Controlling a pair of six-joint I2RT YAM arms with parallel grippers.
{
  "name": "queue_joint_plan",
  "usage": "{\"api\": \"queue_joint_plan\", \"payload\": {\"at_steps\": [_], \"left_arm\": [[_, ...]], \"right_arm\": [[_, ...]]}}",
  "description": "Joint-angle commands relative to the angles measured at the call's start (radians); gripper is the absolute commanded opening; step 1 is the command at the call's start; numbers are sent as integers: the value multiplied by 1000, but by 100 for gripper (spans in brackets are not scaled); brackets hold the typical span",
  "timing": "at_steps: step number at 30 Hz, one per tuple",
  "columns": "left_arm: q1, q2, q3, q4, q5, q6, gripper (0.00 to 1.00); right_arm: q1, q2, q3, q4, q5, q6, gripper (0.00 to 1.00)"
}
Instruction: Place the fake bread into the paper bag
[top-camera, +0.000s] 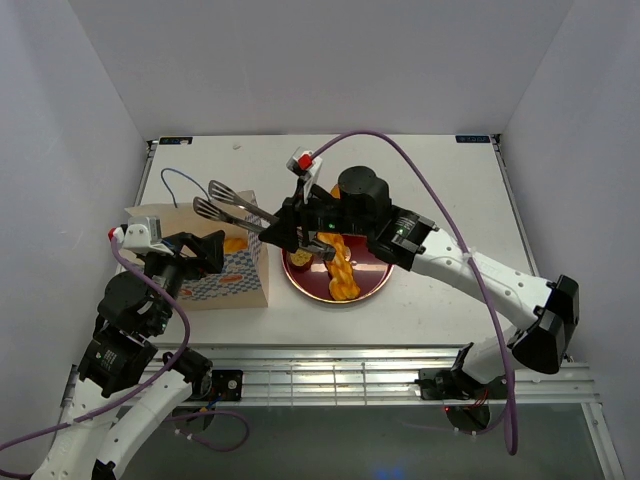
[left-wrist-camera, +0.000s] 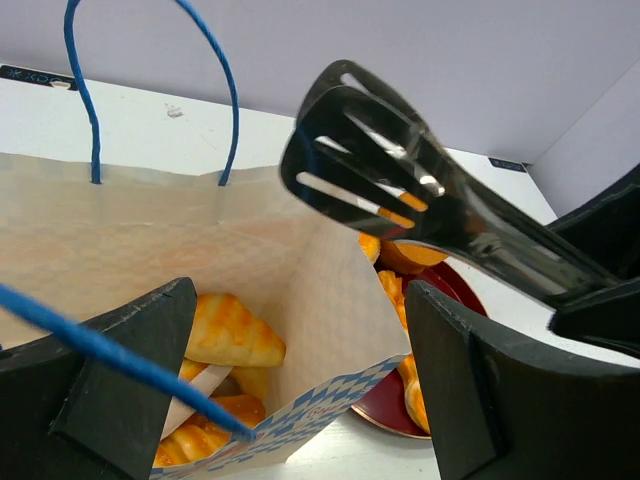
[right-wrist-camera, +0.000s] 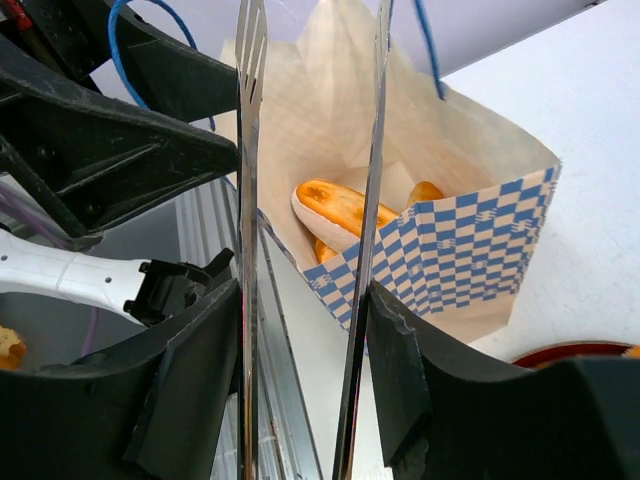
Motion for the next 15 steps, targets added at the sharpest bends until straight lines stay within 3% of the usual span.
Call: {"api": "queue_joint_plan", "payload": {"at_steps": [1, 15], "left_arm": [[-3, 5, 17, -5, -19, 13, 95], [-3, 24, -12, 30, -28, 7, 95]], "right_arm": [[7, -94, 46, -26, 65, -52, 57], [-21, -344, -166, -60, 332, -54, 57]]}}
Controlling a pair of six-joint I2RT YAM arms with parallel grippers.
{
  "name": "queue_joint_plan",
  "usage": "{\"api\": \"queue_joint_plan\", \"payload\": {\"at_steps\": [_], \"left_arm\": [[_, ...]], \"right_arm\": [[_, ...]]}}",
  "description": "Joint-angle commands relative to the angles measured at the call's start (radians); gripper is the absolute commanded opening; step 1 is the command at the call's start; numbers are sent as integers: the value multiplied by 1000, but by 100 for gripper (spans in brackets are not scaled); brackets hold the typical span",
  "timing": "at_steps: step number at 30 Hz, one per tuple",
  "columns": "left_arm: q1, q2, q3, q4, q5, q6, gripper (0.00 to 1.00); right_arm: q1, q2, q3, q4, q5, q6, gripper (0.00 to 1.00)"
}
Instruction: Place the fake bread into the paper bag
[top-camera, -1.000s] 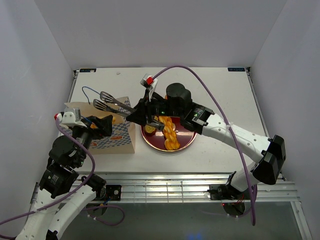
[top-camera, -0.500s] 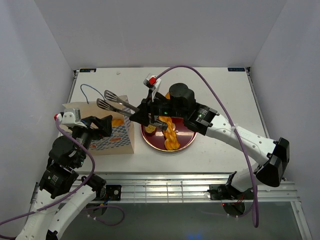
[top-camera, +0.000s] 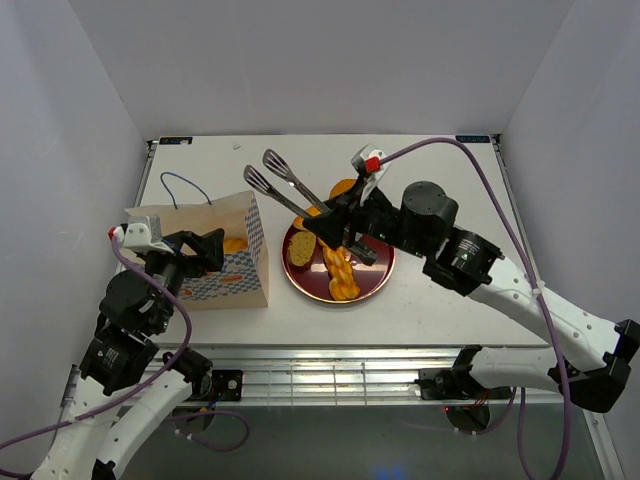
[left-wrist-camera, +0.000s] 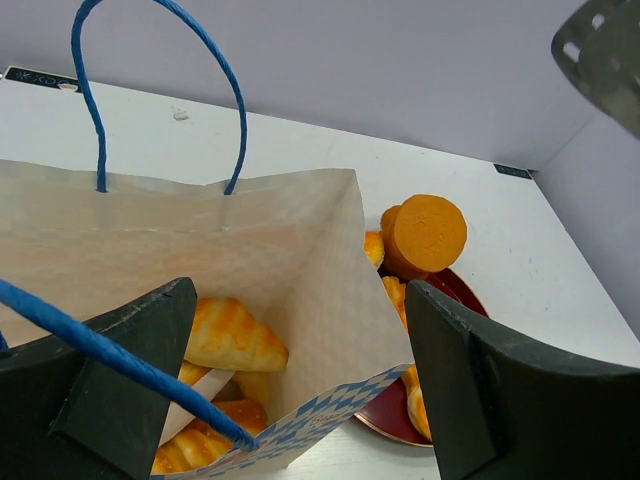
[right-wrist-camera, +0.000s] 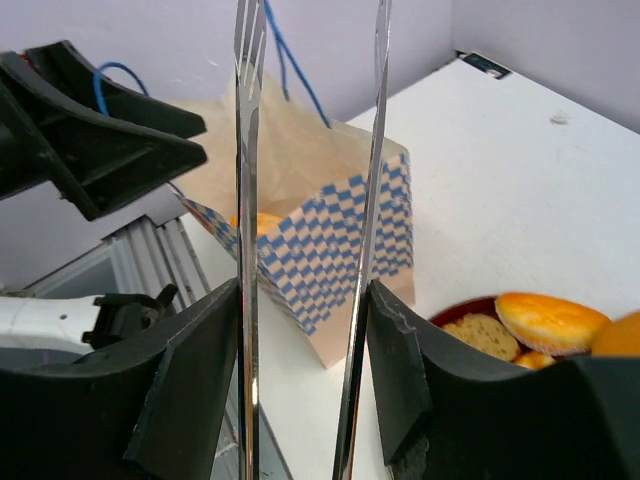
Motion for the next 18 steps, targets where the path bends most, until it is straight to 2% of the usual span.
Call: {"api": "queue_joint_plan", "payload": {"at_steps": [1, 11, 14, 18], "left_arm": [[-3, 21, -9, 21, -9, 6, 95], [-3, 33, -20, 50, 4, -6, 95], [-3, 27, -12, 46, 10, -6, 95], [-3, 19, -12, 41, 10, -10, 95]], "right_arm": [[-5, -77, -74, 16, 145, -1, 57], [-46, -274, -364, -33, 365, 40, 58], [-98, -315, -431, -36, 359, 52, 58], [-250, -323, -494, -38, 275, 98, 59]]}}
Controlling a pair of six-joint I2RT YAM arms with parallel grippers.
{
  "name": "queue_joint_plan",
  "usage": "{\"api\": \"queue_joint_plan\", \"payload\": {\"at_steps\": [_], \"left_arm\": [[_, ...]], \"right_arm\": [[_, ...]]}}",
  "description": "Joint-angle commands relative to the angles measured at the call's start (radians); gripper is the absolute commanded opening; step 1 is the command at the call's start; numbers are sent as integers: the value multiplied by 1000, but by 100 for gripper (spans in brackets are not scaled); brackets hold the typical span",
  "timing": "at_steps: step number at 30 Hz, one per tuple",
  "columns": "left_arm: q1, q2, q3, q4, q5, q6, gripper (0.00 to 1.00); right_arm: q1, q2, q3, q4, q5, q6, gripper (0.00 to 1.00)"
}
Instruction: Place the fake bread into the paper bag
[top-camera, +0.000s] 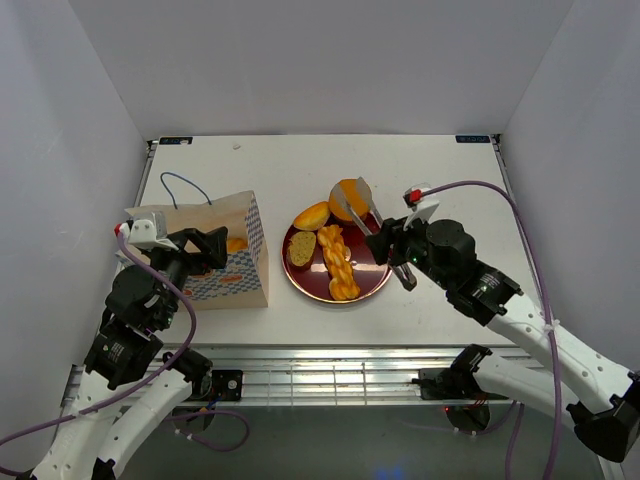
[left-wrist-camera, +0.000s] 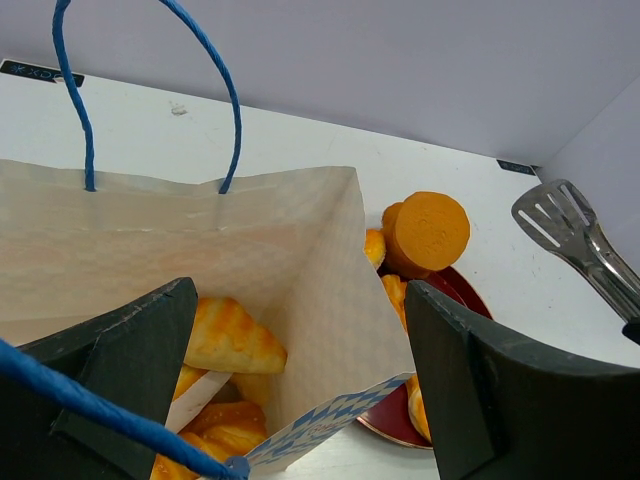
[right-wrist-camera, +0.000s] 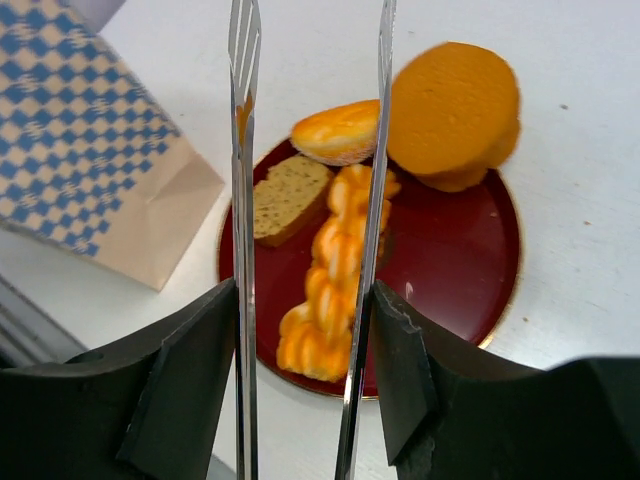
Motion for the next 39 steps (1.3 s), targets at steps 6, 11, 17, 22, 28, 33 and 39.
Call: {"api": "queue_joint_plan", "payload": {"at_steps": [6, 11, 17, 22, 28, 33, 39], "left_arm": [[-3, -12, 4, -5, -6, -7, 95], [-3, -19, 12, -16, -9, -4, 95], [-3, -30, 9, -23, -11, 1, 95], [-3, -33, 9, -25, -12, 4, 95], [-3, -35, 2, -23, -9, 10, 95], [-3, -35, 7, -25, -12, 16, 95], [-3, -29, 7, -25, -11, 16, 95]], "right_arm": [[-247, 65, -74, 45, -90, 61, 60], [-305, 151, -60, 65, -132, 67, 60], [-350, 232, -29, 103, -178, 76, 60], [-374, 300, 6, 134, -206, 78, 60], [-397, 363, 41, 157, -254, 78, 60], [-419, 415, 55, 171, -287, 81, 60], [-426, 450, 57, 203, -307, 84, 59]]}}
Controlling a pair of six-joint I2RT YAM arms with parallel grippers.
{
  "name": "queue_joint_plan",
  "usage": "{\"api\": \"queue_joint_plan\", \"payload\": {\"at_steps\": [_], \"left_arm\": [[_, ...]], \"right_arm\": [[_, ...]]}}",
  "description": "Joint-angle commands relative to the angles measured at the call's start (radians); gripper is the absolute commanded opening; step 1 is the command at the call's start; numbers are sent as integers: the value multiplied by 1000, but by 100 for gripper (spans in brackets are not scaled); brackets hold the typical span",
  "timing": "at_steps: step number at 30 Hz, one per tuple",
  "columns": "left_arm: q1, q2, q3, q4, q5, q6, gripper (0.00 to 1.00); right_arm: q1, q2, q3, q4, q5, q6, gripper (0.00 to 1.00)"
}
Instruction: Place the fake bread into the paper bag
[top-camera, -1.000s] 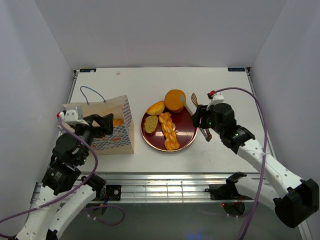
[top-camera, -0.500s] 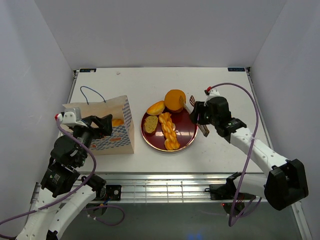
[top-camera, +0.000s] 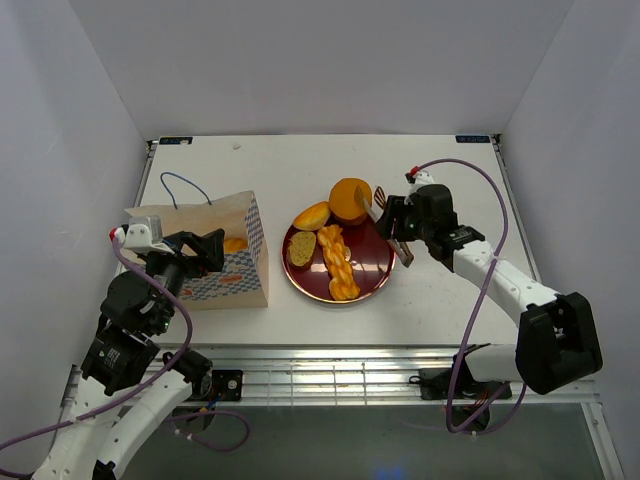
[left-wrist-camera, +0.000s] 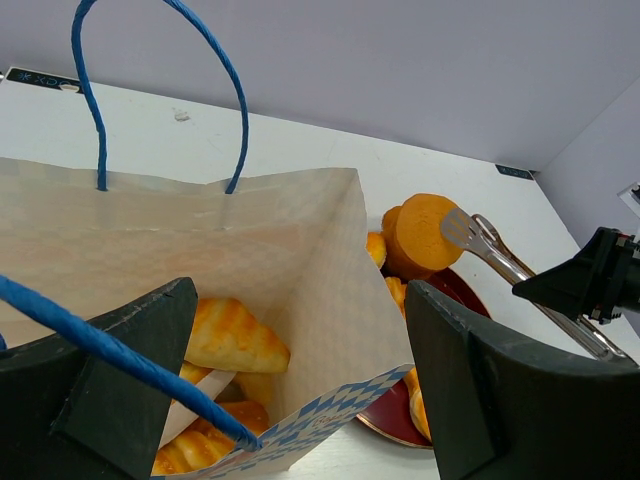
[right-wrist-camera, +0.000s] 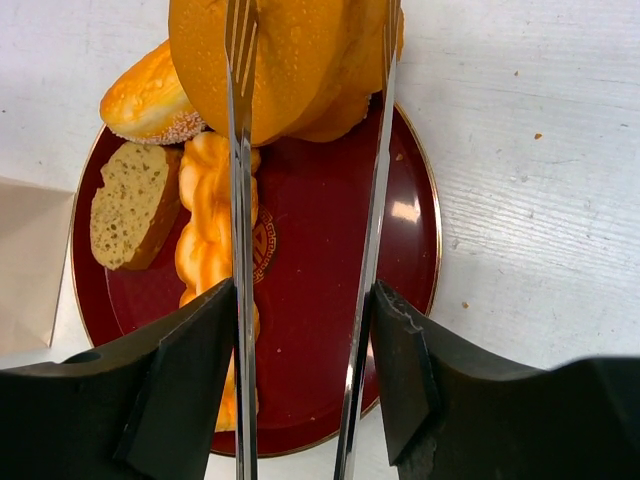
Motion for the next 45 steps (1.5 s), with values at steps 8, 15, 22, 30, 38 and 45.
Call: {"api": "queue_joint_plan", "payload": {"at_steps": [8, 15, 22, 30, 38, 45], "left_arm": [[-3, 5, 12, -12, -6, 8, 95], [-3, -3, 15, -19, -6, 8, 95], [-3, 13, 31, -28, 0, 5, 95], [-3, 10, 51, -41, 14, -21, 95], [-3, 0, 73, -65, 23, -61, 95], [-3, 7, 82, -67, 35, -89, 95]], "right_arm": [[-10, 14, 51, 104, -90, 23, 50], [-11, -12, 59, 103, -147, 23, 30], [-11, -91, 88, 63, -155, 16, 17], [-11, -219, 160, -45, -190, -6, 14], [9, -323, 232, -29, -351, 11, 11], [127, -326, 341, 1, -402, 22, 12]]}}
